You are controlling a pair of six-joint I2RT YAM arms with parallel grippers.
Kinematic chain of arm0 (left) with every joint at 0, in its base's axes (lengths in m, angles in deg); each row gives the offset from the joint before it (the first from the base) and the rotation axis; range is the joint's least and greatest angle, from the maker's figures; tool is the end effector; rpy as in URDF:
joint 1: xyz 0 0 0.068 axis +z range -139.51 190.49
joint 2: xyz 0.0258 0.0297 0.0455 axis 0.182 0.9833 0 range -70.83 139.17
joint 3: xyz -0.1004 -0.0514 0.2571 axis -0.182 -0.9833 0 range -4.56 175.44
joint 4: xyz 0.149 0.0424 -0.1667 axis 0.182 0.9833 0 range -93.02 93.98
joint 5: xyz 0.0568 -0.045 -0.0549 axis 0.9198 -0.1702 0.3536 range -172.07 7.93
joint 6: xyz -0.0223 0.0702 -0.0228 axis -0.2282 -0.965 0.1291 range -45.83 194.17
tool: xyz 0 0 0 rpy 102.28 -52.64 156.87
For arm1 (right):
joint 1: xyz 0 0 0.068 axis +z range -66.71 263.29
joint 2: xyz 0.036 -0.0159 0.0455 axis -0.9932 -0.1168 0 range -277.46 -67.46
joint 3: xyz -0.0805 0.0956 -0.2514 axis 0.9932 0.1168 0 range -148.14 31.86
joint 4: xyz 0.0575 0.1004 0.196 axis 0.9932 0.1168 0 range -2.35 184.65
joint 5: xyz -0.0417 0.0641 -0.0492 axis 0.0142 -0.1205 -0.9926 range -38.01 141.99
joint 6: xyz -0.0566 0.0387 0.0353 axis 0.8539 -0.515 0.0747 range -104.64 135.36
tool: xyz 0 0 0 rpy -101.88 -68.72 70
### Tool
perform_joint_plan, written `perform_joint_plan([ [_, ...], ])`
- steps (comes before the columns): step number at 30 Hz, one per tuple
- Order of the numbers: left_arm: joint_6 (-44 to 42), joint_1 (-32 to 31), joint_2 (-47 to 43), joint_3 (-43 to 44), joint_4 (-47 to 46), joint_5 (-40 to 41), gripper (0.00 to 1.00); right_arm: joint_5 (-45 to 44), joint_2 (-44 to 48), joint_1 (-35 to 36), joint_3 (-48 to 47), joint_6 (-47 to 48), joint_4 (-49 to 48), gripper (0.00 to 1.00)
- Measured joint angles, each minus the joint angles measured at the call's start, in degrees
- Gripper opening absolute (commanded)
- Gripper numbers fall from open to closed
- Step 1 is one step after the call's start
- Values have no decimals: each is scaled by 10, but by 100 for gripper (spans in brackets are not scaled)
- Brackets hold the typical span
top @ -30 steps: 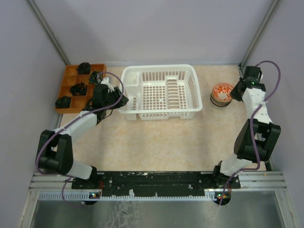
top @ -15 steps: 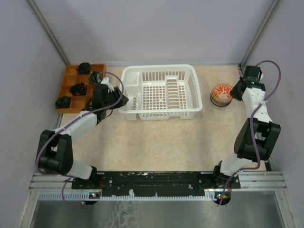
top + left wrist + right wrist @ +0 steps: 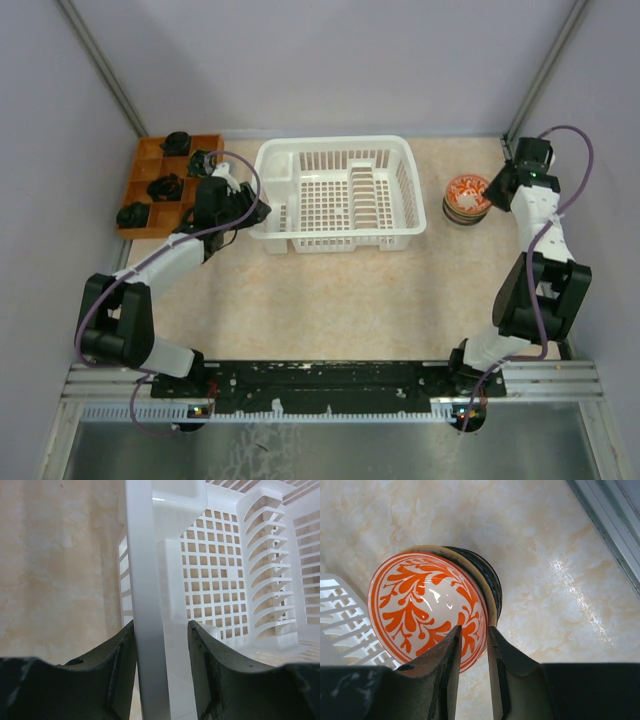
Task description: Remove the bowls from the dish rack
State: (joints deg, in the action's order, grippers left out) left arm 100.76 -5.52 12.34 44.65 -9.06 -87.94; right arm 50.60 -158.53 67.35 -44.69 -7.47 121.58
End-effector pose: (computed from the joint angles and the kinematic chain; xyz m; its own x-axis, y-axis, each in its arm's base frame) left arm 0.3029 -0.0939 0.2518 -0.5641 -0.3014 -0.7687 0.1214 0.8906 -0.4383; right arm 0.3213 -0.0934 0.2870 -0.5507 0.5607 -0.6184 0.5466 0.8021 0.2405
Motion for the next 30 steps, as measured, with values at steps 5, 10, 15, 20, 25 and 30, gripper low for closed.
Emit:
perform_joint_plan([
  [5,0,0,-2,0,0,0,58,0,42,0,8,0,-2,30],
  [10,0,0,-26,-2,1,1,86,8,111,0,31,1,-1,33],
  [15,1,0,-61,-2,-1,3,99,27,175,0,56,1,-7,41],
  [20,2,0,-94,-2,-2,14,99,46,228,0,95,-5,-31,73],
  [25,6,0,-176,-35,-10,54,99,66,282,0,160,-20,-71,99],
  [30,10,0,-276,-100,-17,84,99,93,356,0,242,-33,-113,99],
])
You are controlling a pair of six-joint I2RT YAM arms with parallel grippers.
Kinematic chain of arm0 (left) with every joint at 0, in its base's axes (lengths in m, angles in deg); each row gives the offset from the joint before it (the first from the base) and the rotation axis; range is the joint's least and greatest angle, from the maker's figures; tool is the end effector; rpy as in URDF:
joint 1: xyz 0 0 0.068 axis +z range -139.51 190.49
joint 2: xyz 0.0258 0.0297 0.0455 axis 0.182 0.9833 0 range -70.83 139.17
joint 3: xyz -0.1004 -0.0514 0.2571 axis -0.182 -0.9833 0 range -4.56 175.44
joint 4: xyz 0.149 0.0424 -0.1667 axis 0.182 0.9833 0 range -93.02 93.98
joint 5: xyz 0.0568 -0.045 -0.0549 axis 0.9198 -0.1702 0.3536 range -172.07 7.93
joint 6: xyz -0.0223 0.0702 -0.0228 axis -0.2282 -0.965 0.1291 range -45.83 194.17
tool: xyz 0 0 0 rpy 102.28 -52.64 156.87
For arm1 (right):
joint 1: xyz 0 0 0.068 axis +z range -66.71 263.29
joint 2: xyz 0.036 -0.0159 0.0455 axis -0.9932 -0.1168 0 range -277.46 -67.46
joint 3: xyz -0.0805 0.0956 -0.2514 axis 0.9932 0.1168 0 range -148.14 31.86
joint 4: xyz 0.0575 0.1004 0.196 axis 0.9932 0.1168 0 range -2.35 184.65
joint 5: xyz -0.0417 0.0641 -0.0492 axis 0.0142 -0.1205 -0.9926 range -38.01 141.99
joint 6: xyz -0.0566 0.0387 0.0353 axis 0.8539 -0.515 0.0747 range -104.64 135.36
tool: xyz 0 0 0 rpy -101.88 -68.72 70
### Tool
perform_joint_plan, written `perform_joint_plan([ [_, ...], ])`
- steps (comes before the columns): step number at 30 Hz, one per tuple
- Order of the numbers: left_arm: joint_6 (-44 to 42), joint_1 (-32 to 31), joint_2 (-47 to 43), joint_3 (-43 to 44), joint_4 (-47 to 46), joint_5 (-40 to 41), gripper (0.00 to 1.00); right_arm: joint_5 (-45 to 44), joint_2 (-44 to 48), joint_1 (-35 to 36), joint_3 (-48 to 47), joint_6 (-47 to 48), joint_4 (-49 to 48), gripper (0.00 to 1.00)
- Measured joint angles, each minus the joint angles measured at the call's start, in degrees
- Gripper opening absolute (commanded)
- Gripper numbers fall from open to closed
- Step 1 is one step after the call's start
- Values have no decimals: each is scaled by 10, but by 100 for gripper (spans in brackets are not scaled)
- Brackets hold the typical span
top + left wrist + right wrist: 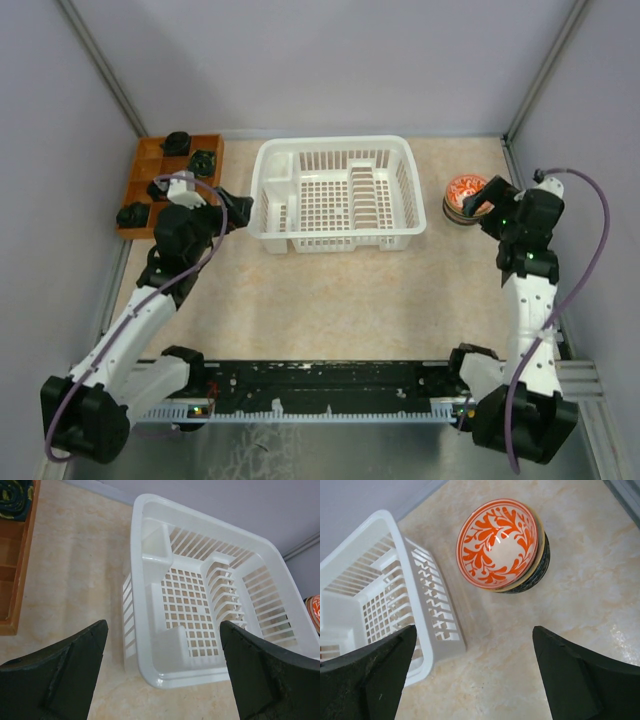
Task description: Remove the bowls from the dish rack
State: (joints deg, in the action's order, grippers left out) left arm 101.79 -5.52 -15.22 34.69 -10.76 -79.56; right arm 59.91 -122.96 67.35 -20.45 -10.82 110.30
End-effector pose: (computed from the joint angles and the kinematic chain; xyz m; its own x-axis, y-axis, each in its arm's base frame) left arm 0.2133 -0.0582 0.3160 -0.2361 -0.4142 -0.8791 0.1403 0.8806 -0.4526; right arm 0.1971 -0.0469 0.3256 -0.3087 0.5427 -0.7812 0.3222 0.8324 0.4509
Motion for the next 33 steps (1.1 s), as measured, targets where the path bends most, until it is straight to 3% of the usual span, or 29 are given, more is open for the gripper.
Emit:
perform_joint_plan([
  [15,13,0,-137,-110,19,24,99,93,310,25,251,0,-19,99],
  [23,16,0,-149,-124,29,24,99,132,330,76,283,-20,-30,99],
  [33,15,0,-161,-125,43,25,99,169,327,82,291,-18,-30,99],
])
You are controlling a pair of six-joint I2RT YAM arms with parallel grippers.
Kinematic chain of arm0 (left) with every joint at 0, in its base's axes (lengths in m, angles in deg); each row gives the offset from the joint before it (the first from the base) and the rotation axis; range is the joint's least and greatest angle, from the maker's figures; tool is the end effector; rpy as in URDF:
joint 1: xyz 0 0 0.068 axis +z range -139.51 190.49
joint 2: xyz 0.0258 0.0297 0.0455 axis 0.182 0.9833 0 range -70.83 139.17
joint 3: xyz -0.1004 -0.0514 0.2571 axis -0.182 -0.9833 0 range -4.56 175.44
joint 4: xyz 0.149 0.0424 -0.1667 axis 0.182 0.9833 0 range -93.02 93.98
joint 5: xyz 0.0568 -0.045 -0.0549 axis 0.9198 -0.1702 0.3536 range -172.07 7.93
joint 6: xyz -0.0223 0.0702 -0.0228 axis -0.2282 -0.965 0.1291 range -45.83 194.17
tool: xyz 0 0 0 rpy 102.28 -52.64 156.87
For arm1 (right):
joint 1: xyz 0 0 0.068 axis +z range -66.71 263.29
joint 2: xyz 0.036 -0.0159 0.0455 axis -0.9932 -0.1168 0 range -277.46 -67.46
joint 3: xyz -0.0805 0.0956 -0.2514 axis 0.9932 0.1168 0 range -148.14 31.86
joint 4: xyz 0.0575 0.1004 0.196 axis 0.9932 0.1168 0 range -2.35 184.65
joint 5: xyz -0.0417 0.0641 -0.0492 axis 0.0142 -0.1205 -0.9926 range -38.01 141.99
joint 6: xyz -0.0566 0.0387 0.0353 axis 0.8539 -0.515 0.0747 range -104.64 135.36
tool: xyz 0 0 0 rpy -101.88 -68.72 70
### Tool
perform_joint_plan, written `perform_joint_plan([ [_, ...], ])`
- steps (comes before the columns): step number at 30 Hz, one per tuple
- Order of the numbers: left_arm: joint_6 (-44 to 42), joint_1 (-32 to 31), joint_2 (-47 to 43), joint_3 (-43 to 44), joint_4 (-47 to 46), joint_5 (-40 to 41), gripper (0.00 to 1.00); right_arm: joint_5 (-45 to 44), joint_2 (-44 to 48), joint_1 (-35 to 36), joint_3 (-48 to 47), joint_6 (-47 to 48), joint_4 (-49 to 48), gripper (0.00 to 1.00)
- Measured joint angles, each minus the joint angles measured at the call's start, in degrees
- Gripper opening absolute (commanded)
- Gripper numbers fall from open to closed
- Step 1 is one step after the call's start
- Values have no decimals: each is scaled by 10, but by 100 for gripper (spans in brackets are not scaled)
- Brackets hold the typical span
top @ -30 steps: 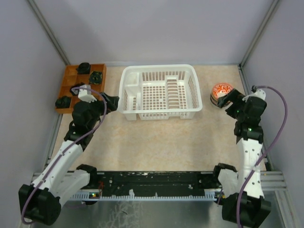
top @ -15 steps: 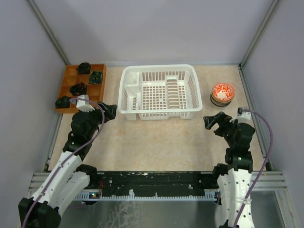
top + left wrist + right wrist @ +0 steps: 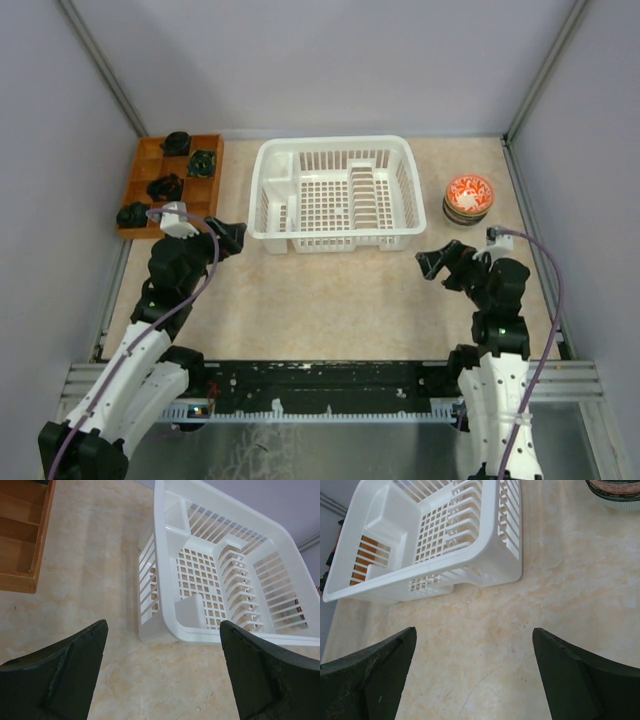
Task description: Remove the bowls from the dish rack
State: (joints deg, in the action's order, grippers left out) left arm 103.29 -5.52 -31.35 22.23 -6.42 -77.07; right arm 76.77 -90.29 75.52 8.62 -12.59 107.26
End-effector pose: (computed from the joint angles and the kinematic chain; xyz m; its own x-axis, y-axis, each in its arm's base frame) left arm 0.1592 -0.0397 0.2768 -0.2290 -0.4387 -0.8690 0.0921 0.8789 -0.4680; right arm 0.1061 0.0133 0.2367 -0.4141 0.4860 -0.7696 -0.0851 0.8211 0.5644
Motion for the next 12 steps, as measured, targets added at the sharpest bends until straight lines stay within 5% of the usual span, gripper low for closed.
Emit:
perform_joint_plan([
  [12,0,0,-12,0,10,9,99,23,-17,32,0,9,-3,99],
])
